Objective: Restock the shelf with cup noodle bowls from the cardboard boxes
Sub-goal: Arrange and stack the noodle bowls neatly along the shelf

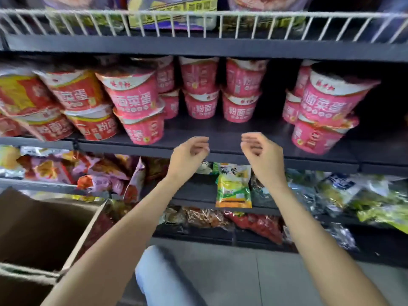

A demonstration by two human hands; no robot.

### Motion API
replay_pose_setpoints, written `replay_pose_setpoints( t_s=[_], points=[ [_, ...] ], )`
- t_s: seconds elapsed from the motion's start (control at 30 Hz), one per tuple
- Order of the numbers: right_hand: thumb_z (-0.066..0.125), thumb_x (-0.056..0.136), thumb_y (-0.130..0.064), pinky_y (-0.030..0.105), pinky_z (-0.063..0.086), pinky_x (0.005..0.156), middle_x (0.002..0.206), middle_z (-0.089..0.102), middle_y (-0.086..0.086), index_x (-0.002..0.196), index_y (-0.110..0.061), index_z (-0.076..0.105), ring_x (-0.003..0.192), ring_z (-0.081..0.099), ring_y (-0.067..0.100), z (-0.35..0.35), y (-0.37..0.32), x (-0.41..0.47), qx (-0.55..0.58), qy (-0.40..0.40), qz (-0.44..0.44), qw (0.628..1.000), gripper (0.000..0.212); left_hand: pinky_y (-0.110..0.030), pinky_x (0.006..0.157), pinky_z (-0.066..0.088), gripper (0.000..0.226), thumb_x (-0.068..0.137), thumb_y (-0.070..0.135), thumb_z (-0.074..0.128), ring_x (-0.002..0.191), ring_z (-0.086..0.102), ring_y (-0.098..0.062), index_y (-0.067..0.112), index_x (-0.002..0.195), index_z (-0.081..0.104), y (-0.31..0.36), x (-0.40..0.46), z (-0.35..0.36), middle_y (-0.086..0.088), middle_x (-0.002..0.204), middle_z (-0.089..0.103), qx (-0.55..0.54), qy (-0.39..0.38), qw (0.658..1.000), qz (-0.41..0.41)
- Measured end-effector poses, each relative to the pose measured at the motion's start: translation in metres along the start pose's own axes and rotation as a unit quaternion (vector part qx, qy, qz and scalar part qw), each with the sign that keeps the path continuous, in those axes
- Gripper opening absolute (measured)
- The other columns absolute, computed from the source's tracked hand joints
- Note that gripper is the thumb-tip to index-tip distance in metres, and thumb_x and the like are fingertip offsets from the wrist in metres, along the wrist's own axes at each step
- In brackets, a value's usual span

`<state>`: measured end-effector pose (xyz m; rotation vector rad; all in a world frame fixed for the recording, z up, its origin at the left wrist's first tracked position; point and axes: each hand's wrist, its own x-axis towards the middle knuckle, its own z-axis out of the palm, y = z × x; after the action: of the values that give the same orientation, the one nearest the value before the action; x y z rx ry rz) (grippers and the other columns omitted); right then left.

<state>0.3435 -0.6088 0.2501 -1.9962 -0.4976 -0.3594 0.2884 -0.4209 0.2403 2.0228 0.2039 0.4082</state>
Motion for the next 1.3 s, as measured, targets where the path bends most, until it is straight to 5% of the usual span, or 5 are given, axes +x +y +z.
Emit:
replay_pose_setpoints(
  t_s=[0.17, 0.3, 0.57, 0.93, 1.3],
  points=[
    [0.066, 0.087, -0.023, 0.041, 0.047, 0.084, 0.105, 0.058, 0.001, 0.11, -0.013, 0.059, 0.099, 0.055, 0.023, -0.061, 0.072, 0.014, -0.071, 0.206, 0.039, 0.975, 0.027, -0.016, 0.09, 0.047, 0.039, 0.091, 0.023, 0.064, 0.093, 0.058, 0.004, 0.021, 0.129, 0.055, 0.041, 0.038, 0.086, 0.005, 0.116, 0.063, -0.095, -0.052, 0.994, -0.013],
    [0.074, 0.079, -0.024, 0.016, 0.029, 0.1, 0.134, 0.038, 0.021, 0.127, -0.003, 0.044, 0.126, 0.036, 0.034, -0.102, 0.122, 0.032, -0.075, 0.313, 0.065, 0.944, 0.061, -0.028, 0.097, 0.045, 0.053, 0.091, 0.028, 0.064, 0.113, 0.055, -0.01, 0.025, 0.139, 0.043, 0.057, 0.06, 0.139, 0.005, 0.132, 0.054, -0.09, -0.107, 0.99, 0.001],
    [0.08, 0.066, -0.053, 0.041, 0.022, 0.117, 0.159, 0.001, -0.007, 0.148, -0.041, -0.009, 0.145, 0.015, 0.012, -0.135, 0.175, 0.066, 0.102, 0.119, 0.104, 0.982, 0.122, -0.03, 0.108, 0.032, 0.085, 0.09, 0.029, 0.065, 0.142, 0.029, -0.015, 0.025, 0.154, 0.009, 0.108, 0.103, 0.212, 0.006, 0.16, 0.018, -0.162, -0.12, 0.979, 0.011],
    [0.077, 0.047, -0.076, 0.056, 0.028, 0.112, 0.151, 0.033, 0.002, 0.145, -0.047, -0.011, 0.142, 0.024, 0.022, -0.151, 0.192, 0.085, 0.074, 0.056, 0.175, 0.98, 0.135, -0.025, 0.106, 0.034, 0.093, 0.087, 0.03, 0.07, 0.138, 0.037, -0.016, 0.015, 0.154, 0.007, 0.131, 0.139, 0.226, -0.004, 0.153, 0.034, -0.139, -0.138, 0.98, 0.033],
    [0.082, 0.068, -0.04, 0.034, 0.04, 0.107, 0.148, 0.036, -0.005, 0.151, -0.034, 0.0, 0.131, 0.042, 0.007, -0.146, 0.177, 0.076, 0.114, 0.079, 0.14, 0.98, 0.117, -0.037, 0.109, 0.037, 0.091, 0.077, 0.034, 0.079, 0.134, 0.04, -0.022, 0.022, 0.149, 0.023, 0.122, 0.125, 0.243, -0.007, 0.146, 0.039, -0.133, -0.14, 0.981, 0.009]
  ],
)
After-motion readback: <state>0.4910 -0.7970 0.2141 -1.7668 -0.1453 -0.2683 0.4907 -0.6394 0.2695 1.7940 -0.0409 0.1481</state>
